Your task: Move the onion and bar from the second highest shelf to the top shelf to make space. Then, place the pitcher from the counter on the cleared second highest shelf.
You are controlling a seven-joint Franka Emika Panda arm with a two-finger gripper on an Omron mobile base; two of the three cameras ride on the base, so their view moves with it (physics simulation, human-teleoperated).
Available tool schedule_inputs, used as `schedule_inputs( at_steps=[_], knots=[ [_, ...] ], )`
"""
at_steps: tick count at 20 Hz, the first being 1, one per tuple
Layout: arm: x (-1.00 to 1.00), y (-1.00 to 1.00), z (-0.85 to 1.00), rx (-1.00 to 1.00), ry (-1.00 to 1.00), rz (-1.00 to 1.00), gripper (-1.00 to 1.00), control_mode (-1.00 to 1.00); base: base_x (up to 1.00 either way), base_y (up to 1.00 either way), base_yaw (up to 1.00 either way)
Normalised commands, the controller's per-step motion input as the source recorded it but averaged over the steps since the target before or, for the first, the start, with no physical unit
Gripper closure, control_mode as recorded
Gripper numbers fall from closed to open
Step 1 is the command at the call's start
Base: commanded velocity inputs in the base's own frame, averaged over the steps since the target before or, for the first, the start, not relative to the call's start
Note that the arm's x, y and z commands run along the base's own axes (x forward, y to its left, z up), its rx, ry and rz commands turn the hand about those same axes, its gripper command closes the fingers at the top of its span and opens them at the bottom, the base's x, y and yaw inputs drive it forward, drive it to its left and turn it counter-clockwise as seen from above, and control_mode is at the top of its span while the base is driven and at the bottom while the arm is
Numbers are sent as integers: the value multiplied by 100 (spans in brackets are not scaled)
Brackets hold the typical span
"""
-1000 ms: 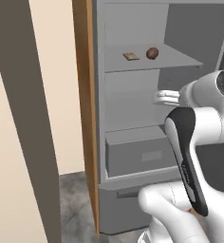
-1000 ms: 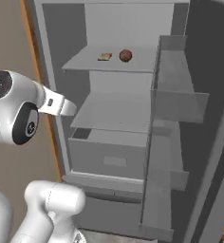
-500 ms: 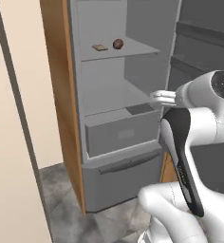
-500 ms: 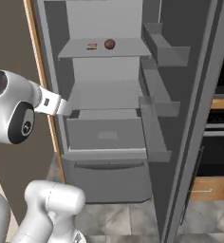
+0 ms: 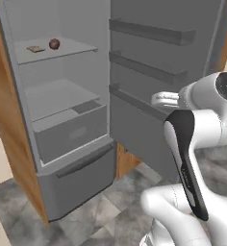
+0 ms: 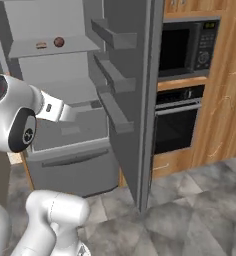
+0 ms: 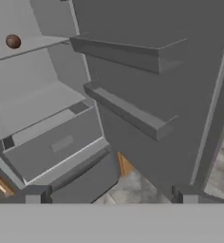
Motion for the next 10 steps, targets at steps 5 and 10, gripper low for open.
schedule_inputs(
  at_steps=[5, 10],
  knots=[
    [0, 0, 0, 0, 0, 0, -100, 100, -2, -34, -50],
    [0, 0, 0, 0, 0, 0, -100, 100, 0, -36, -50]
  ],
)
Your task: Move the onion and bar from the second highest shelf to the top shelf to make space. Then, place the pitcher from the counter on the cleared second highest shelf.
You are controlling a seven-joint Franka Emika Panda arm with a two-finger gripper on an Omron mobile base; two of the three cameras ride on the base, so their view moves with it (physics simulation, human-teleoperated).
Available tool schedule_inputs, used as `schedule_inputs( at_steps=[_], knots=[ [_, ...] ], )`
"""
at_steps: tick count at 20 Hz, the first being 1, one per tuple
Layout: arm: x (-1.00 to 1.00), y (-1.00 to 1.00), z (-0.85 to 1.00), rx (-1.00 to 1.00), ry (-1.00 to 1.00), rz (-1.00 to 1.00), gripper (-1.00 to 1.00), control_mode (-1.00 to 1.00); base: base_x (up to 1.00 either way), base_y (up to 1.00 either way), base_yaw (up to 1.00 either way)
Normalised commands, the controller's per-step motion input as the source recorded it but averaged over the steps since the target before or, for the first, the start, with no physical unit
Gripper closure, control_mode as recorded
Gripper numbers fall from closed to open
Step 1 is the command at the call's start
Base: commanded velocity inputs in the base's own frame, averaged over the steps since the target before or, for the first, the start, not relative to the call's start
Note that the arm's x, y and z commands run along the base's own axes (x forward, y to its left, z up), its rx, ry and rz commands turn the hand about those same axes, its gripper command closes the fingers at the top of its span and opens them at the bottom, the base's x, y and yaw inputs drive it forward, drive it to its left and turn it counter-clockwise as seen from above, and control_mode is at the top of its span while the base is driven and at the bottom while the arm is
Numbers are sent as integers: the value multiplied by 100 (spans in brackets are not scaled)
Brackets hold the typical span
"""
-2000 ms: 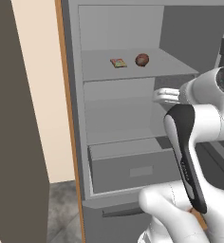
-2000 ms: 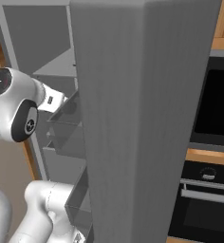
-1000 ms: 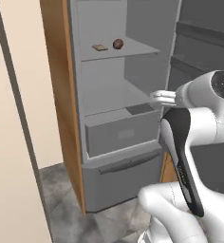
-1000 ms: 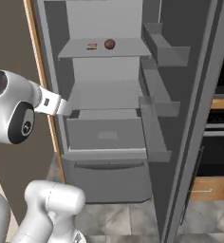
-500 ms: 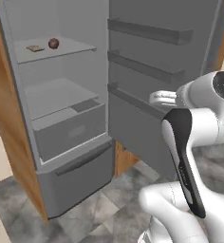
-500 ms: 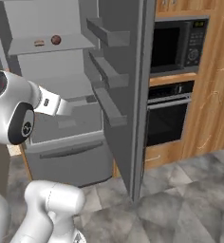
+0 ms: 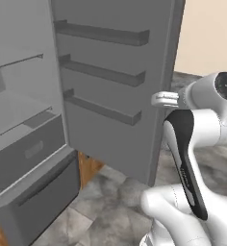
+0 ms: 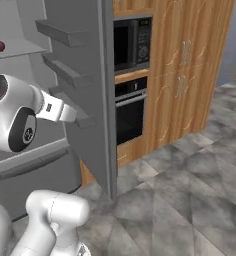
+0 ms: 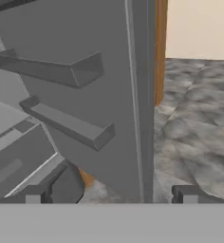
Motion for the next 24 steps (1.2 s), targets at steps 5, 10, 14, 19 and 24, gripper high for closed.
schedule_inputs(
  at_steps=[5, 10, 14, 19, 24],
  knots=[
    [0, 0, 0, 0, 0, 0, -100, 100, 0, -40, -51],
    [0, 0, 0, 0, 0, 0, -100, 100, 0, -35, -53],
    [0, 0, 0, 0, 0, 0, -100, 100, 0, -35, -53],
    [0, 0, 0, 0, 0, 0, -100, 100, 0, -43, -53],
    [0, 0, 0, 0, 0, 0, -100, 100, 0, -48, -51]
  ],
)
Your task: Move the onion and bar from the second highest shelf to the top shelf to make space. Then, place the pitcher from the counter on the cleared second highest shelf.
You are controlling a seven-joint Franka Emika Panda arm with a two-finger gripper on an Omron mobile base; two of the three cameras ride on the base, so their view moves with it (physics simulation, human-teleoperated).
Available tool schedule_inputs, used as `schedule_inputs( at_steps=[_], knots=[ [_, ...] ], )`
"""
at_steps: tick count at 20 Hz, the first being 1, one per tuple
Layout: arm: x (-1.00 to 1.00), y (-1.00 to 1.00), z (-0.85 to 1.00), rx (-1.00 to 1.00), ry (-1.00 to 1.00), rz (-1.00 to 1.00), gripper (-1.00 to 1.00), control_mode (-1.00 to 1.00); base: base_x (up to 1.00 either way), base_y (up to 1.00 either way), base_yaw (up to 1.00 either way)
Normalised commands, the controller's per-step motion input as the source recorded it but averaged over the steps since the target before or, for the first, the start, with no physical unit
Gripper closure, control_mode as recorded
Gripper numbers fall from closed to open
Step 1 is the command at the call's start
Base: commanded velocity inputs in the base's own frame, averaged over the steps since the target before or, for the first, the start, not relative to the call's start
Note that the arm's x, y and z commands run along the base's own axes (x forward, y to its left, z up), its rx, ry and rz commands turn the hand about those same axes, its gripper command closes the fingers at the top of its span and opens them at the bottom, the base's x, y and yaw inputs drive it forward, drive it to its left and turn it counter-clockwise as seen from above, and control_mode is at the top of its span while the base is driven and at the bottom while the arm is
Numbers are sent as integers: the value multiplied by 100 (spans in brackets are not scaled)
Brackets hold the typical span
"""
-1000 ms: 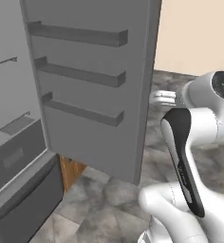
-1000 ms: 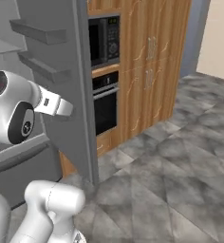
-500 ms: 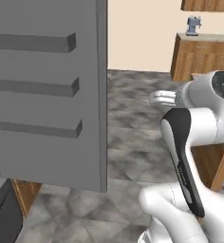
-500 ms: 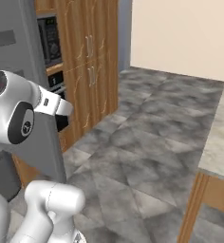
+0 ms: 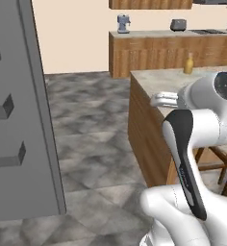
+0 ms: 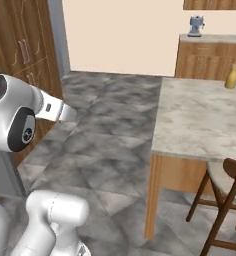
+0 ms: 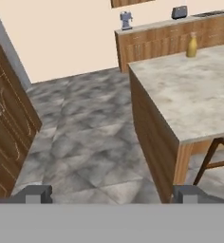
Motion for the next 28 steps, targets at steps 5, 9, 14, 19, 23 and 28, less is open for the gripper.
schedule_inputs(
  at_steps=[5, 9, 14, 19, 23, 28],
  knots=[
    [0, 0, 0, 0, 0, 0, -100, 100, 24, -22, -41],
    [0, 0, 0, 0, 0, 0, -100, 100, 65, 0, -17],
    [0, 0, 0, 0, 0, 0, -100, 100, 72, 0, 2],
    [0, 0, 0, 0, 0, 0, -100, 100, 78, 15, 19],
    [0, 0, 0, 0, 0, 0, -100, 100, 94, 31, 34],
    [0, 0, 0, 0, 0, 0, -100, 100, 100, 29, 39]
  ],
)
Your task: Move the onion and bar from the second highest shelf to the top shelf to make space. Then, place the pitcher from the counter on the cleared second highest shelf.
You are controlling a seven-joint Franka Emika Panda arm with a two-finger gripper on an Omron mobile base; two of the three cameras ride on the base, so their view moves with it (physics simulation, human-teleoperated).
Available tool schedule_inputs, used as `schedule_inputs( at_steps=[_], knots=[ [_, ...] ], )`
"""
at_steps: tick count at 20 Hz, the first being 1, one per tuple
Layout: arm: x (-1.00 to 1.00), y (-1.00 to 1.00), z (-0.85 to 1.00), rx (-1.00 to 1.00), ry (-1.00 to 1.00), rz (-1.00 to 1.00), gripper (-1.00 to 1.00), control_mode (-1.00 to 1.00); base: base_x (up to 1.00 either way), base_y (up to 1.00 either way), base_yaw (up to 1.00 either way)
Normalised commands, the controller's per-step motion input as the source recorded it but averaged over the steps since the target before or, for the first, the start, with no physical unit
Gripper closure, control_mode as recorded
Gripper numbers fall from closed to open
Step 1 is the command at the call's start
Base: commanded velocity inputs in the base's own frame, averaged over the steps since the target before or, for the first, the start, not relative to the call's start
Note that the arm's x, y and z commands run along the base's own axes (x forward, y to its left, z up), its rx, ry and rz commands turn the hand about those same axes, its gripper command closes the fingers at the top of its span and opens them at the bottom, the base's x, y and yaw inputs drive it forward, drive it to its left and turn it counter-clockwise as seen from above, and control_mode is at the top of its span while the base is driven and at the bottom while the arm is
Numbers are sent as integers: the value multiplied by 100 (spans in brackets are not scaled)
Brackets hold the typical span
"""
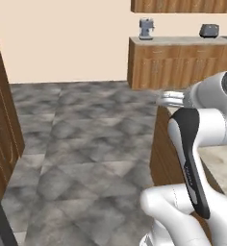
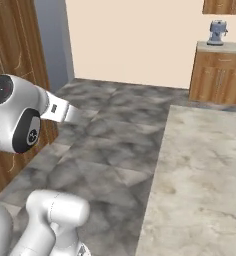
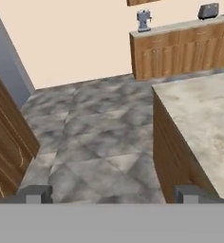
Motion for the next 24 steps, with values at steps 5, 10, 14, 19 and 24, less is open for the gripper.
schedule_inputs(
  at_steps=[5, 10, 14, 19, 24],
  knots=[
    [0, 0, 0, 0, 0, 0, -100, 100, 100, 7, 23],
    [0, 0, 0, 0, 0, 0, -100, 100, 100, 5, 3],
    [0, 0, 0, 0, 0, 0, -100, 100, 100, 26, -2],
    [0, 0, 0, 0, 0, 0, -100, 100, 100, 14, -9],
    [0, 0, 0, 0, 0, 0, -100, 100, 100, 21, -31]
  ],
)
